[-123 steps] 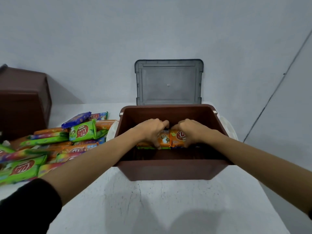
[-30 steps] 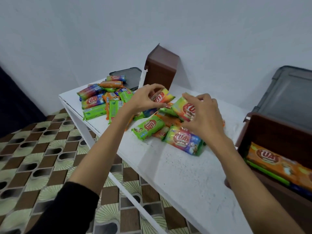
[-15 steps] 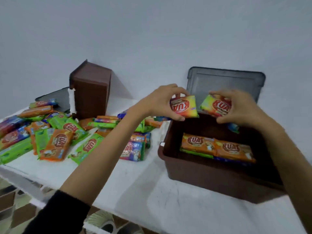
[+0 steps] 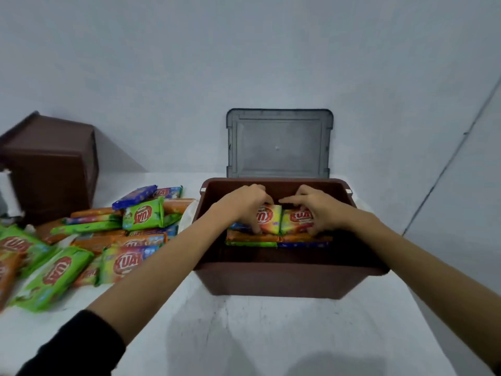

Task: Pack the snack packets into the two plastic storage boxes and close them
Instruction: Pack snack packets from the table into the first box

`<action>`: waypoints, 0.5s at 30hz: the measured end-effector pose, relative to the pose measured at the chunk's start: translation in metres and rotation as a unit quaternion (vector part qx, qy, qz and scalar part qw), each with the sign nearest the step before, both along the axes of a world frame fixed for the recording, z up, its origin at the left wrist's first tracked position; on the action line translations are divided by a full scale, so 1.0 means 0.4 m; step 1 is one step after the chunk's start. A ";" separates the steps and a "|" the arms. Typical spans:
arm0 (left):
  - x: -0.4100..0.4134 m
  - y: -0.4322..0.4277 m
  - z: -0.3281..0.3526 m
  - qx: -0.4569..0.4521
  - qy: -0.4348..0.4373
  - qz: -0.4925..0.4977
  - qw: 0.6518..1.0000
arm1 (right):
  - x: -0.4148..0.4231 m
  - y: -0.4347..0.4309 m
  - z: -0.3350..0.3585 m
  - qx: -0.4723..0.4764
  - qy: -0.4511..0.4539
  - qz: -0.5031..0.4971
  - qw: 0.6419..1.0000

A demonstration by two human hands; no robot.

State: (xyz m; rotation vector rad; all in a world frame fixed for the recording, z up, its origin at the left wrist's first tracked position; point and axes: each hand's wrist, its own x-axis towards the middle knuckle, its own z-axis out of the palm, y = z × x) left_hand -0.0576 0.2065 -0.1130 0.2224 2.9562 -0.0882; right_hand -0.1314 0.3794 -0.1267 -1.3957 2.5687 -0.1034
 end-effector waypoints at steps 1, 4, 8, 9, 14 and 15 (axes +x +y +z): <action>0.001 0.002 -0.006 -0.011 -0.001 -0.001 1.000 | -0.001 -0.002 -0.002 0.002 0.003 0.002 1.000; 0.002 0.003 -0.018 -0.064 0.012 -0.010 0.998 | 0.004 -0.006 -0.008 0.021 0.043 0.004 0.999; 0.008 0.005 -0.028 -0.110 0.057 -0.037 0.992 | 0.009 -0.006 -0.011 0.032 0.074 -0.009 0.997; 0.010 0.009 -0.032 -0.106 0.059 -0.043 0.992 | 0.009 -0.007 -0.012 0.035 0.079 -0.010 0.996; 0.009 0.018 -0.040 -0.074 0.045 -0.026 0.996 | 0.017 -0.014 -0.015 0.047 0.086 -0.016 0.995; 0.009 0.016 -0.042 -0.064 0.044 -0.019 0.997 | 0.018 -0.013 -0.014 0.047 0.084 -0.019 0.995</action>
